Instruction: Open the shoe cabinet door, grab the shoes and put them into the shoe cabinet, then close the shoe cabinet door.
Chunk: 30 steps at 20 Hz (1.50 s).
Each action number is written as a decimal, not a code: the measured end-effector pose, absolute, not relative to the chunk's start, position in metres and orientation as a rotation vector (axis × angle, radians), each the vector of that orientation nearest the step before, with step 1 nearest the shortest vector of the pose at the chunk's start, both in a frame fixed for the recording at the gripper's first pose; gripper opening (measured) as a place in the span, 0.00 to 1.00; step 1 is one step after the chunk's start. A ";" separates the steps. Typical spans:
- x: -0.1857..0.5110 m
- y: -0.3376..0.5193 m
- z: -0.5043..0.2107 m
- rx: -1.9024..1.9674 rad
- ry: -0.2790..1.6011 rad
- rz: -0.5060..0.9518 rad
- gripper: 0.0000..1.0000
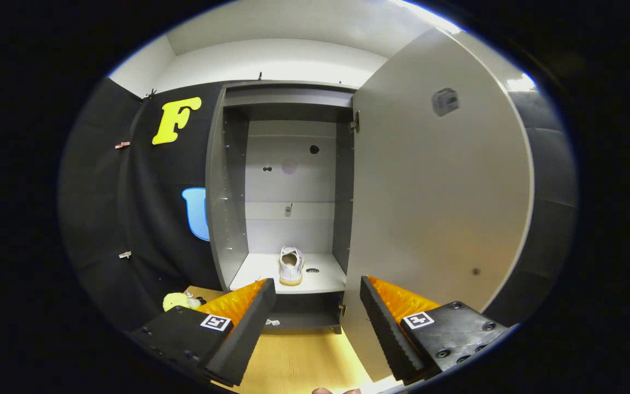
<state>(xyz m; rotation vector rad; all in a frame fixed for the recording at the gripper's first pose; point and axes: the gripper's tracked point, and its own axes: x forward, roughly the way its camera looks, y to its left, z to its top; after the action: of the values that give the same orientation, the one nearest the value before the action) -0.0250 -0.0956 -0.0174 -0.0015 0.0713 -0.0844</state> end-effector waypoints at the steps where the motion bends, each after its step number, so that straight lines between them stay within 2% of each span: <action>1: -0.039 -0.109 -0.014 -0.003 0.062 -0.108 0.98; 8: -0.107 -0.215 0.002 0.101 0.026 -0.293 0.98; 17: -0.103 -0.333 -0.023 0.071 0.071 -0.491 0.98; 23: -0.075 -0.323 -0.031 0.041 0.082 -0.413 0.98; 30: -0.078 -0.303 -0.031 0.011 0.082 -0.374 0.95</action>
<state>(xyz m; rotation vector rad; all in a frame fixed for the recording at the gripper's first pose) -0.0778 -0.3026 -0.0307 0.0115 0.0820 -0.3742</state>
